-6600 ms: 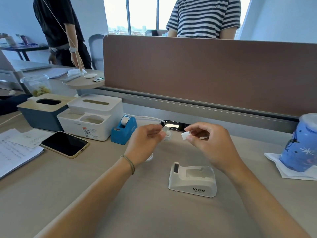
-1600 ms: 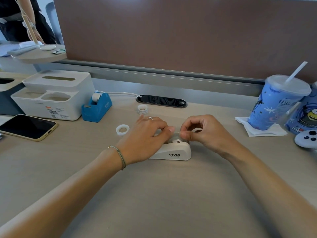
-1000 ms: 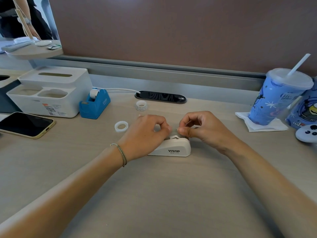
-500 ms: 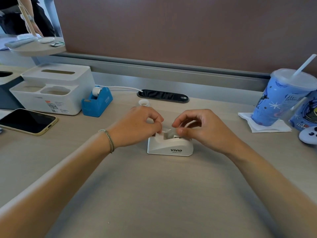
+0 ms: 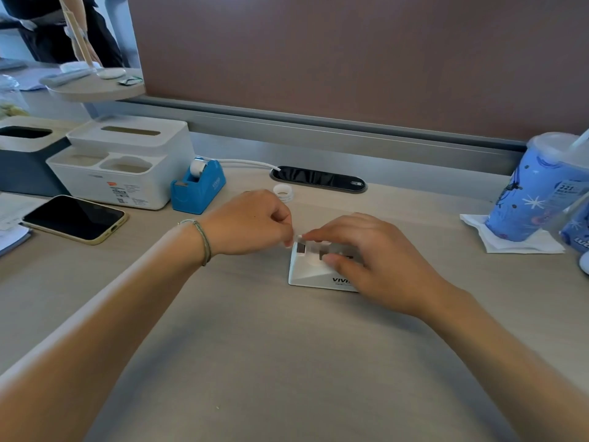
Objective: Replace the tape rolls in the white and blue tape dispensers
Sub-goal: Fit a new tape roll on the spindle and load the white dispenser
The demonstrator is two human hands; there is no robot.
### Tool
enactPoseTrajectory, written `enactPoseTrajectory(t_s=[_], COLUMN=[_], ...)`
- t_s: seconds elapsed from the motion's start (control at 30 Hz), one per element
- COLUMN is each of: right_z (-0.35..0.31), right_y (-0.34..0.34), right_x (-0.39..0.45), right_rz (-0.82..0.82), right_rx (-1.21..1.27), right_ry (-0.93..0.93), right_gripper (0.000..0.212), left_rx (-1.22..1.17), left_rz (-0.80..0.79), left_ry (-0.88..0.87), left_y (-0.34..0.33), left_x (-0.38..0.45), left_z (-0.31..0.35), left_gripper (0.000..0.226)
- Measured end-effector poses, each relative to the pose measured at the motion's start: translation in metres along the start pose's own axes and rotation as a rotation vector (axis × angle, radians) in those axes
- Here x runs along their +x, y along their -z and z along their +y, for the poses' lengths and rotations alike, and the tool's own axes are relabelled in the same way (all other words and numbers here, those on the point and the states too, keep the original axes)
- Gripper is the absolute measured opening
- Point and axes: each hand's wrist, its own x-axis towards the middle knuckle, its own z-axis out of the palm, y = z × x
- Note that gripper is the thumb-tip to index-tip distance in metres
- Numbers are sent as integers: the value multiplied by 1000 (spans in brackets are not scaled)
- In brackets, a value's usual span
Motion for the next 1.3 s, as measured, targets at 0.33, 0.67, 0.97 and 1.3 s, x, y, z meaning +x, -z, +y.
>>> enactPoseTrajectory(t_s=[0.33, 0.67, 0.97, 1.3], right_z=[-1, -2, 20, 44], right_y=[-10, -9, 28, 43], right_x=[-1, 4, -2, -4], right_rz=[-31, -42, -292, -144], right_rx=[-181, -110, -83, -52], right_ry=[84, 24, -295, -370], right_gripper=[40, 41, 69, 59], left_rx=[64, 96, 229, 13], left_rz=[-76, -63, -122, 139], left_ry=[19, -27, -133, -135], left_y=[-3, 3, -15, -25], left_x=[2, 2, -1, 17], left_z=[-6, -17, -4, 6], left_gripper=[22, 24, 62, 45])
